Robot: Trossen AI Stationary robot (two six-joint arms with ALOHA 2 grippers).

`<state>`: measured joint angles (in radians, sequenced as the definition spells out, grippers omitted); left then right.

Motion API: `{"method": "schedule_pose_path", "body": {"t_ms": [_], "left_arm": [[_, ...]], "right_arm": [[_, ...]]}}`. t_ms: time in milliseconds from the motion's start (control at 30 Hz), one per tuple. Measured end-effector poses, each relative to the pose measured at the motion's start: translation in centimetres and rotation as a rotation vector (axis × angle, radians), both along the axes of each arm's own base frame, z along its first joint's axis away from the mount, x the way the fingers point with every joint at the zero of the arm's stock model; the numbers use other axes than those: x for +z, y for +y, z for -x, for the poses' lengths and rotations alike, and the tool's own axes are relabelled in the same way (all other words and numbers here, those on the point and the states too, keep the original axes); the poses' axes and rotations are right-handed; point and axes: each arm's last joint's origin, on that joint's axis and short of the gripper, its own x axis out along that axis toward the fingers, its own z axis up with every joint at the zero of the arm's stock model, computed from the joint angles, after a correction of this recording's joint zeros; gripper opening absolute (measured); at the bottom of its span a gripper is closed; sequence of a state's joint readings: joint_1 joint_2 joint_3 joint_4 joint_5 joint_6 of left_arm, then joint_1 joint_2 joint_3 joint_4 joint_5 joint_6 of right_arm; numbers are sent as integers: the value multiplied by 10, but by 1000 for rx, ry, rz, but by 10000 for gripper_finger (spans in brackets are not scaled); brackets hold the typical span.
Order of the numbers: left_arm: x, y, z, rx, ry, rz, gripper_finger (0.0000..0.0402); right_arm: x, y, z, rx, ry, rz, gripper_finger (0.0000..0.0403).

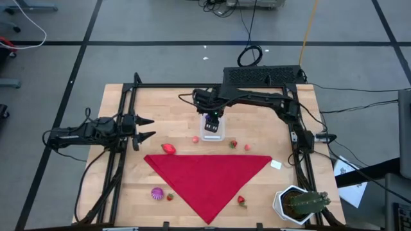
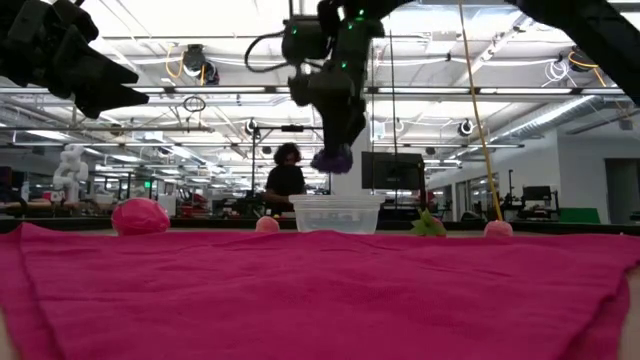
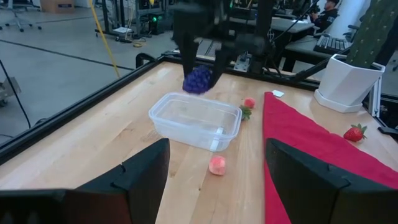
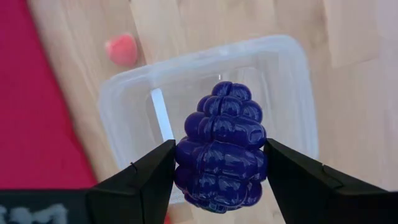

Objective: Pick and placing Produce into tupperware
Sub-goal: Put the blue grapes into the transparent bin

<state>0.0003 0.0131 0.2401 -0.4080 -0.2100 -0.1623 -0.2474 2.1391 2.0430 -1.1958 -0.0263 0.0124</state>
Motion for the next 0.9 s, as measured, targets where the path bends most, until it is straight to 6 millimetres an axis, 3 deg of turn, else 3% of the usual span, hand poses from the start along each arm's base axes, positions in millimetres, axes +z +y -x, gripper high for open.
{"method": "schedule_pose_path", "body": {"t_ms": [300,733,900], "left_arm": [[0,0,0,0,0,-1,271],[0,0,0,0,1,-1,271],[0,0,0,0,1,-1,271]], "right_arm": [[-29,-2,-10,33,62,-11,224],[-62,-1,-5,59,101,-17,224],[-62,-1,-6,58,79,-11,224]]}}
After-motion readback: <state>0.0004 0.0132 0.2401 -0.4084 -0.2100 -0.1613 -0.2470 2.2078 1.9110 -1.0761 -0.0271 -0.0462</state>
